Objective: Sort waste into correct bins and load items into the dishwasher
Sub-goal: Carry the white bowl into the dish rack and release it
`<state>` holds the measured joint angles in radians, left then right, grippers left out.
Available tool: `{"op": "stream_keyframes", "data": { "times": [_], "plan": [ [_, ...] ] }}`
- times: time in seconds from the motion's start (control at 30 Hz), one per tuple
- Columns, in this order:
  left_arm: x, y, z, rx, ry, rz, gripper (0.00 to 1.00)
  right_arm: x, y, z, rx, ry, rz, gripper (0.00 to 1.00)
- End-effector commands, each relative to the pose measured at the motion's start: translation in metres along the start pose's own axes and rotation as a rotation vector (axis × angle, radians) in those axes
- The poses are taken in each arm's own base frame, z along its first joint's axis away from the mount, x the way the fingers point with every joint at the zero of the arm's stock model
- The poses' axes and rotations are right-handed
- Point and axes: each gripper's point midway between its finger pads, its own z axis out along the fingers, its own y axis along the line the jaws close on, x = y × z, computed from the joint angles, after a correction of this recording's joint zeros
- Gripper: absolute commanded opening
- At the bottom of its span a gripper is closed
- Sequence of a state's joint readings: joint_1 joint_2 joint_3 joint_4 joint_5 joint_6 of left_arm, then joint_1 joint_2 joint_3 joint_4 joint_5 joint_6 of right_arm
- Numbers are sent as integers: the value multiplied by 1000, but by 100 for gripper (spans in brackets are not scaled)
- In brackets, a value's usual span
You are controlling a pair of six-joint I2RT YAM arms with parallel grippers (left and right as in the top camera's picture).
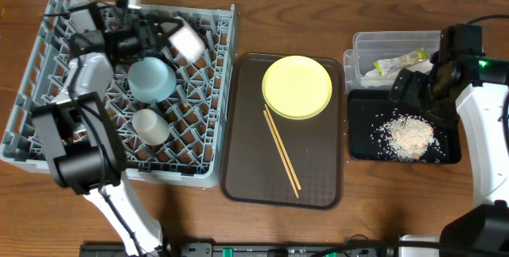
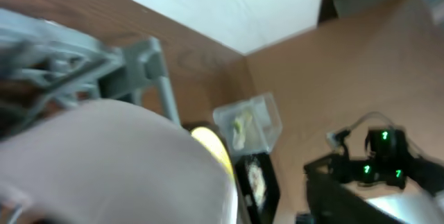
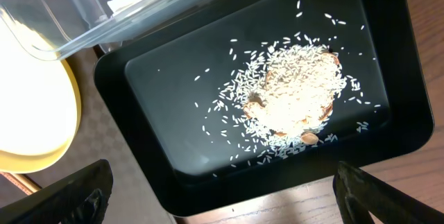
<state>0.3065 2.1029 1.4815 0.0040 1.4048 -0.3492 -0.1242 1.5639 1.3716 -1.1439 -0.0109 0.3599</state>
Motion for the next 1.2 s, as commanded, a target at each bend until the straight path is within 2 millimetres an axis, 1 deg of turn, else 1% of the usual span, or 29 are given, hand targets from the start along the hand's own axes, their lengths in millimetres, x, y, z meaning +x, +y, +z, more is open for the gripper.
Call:
{"op": "stream_keyframes", "data": {
  "times": [0.0,0.1,0.2,0.4,0.47,0.53,0.6,0.67,0.7,0.77,0.8,0.87,0.9,0.93,0.97,1.0,1.03,1.1,1.13,1.17],
  "plan": [
    [-12,17,-26,-43,-61,-48,84,-2,-3,-3,4,-12,8,99],
    [-19,24,-46,-59,-102,-109,85,-3,-3,-3,3,-15,8,99],
    [-24,27,-62,-68,-134,-159,86,-3,-2,-3,3,-17,8,99],
    [-43,11,-88,-117,-206,-89,86,-4,-2,-3,2,-20,5,99],
    [-51,-1,-94,-145,-234,-53,86,-4,-2,-3,2,-19,5,99],
    [-57,-20,-96,-154,-247,-5,86,-3,-2,-3,2,-18,5,99],
    [-58,-40,-94,-159,-250,22,87,-4,-2,-3,2,-19,5,99],
    [-55,-59,-88,-168,-239,33,87,-4,-2,-3,2,-19,5,99],
    [-50,-66,-83,-190,-230,21,87,-4,-2,-3,2,-19,5,99],
    [-36,-72,-72,-264,-210,-25,87,-4,-2,-3,1,-21,5,99],
    [-22,-73,-64,-335,-187,-67,87,-4,-2,-3,1,-21,5,99],
    [7,-69,-54,-497,-141,-138,87,-4,-2,-3,1,-22,5,99],
    [30,-64,-51,-647,-104,-178,87,-4,-2,-3,1,-22,5,99],
    [49,-66,-47,-748,-63,-185,87,-4,-2,-3,0,-23,5,99],
    [63,-70,-42,-800,-29,-180,87,-5,-2,-3,0,-23,5,99],
    [83,-77,-35,-869,25,-161,87,-5,-2,-3,0,-23,5,99],
    [99,-84,-28,-906,74,-139,87,-5,-2,-3,0,-23,5,99],
    [125,-99,-10,-949,158,-66,88,-5,-2,-3,0,-23,5,99],
    [134,-106,1,-945,186,-31,88,-5,-2,-3,0,-23,5,99],
    [145,-115,14,-922,224,0,94,-4,-2,-3,0,-23,5,99]
  ]
}}
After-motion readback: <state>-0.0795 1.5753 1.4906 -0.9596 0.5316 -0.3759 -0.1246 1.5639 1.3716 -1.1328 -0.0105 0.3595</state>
